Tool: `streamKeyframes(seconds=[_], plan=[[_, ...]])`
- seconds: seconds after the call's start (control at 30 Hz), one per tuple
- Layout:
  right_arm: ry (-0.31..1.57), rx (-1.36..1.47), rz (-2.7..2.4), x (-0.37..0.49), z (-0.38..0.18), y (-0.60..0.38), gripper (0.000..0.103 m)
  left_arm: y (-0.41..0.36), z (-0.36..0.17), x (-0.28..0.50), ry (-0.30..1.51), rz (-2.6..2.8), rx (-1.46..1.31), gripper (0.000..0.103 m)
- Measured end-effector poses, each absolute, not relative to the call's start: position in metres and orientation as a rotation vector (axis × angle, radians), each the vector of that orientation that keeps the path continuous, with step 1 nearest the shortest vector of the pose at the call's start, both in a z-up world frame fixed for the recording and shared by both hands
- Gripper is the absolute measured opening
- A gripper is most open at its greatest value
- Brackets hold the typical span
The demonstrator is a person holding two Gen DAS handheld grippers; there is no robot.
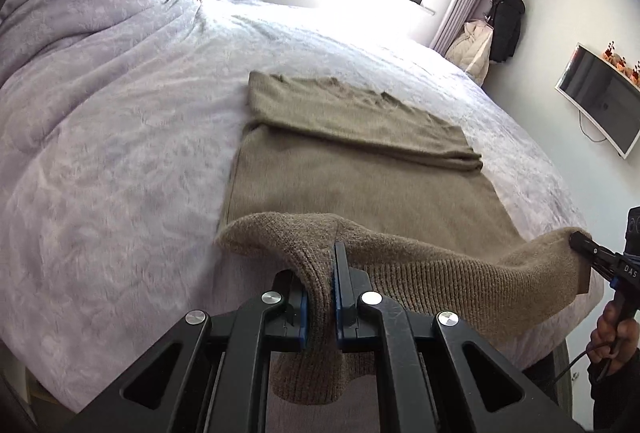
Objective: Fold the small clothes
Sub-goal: 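Lift the held hem with both tools and fold it over onto the collar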
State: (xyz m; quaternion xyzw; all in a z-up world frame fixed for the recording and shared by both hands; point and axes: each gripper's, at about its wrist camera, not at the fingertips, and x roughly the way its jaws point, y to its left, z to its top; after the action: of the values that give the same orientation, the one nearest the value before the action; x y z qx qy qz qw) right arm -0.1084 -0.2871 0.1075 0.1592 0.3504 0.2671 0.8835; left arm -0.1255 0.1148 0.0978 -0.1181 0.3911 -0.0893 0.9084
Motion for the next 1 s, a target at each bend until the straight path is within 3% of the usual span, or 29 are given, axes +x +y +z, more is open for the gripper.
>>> streamKeyframes(seconds=[0.7, 1.0], plan=[[0.685, 0.394, 0.46, 0.081, 0.164, -0.291, 0.006, 0.1, 0.159, 0.062, 0.786, -0.164, -0.239, 0.01], [0.857, 0.417, 0.362, 0.203, 0.104, -0.277, 0.006, 0.107, 0.08, 0.182, 1.014, -0.122, -0.308, 0.01]])
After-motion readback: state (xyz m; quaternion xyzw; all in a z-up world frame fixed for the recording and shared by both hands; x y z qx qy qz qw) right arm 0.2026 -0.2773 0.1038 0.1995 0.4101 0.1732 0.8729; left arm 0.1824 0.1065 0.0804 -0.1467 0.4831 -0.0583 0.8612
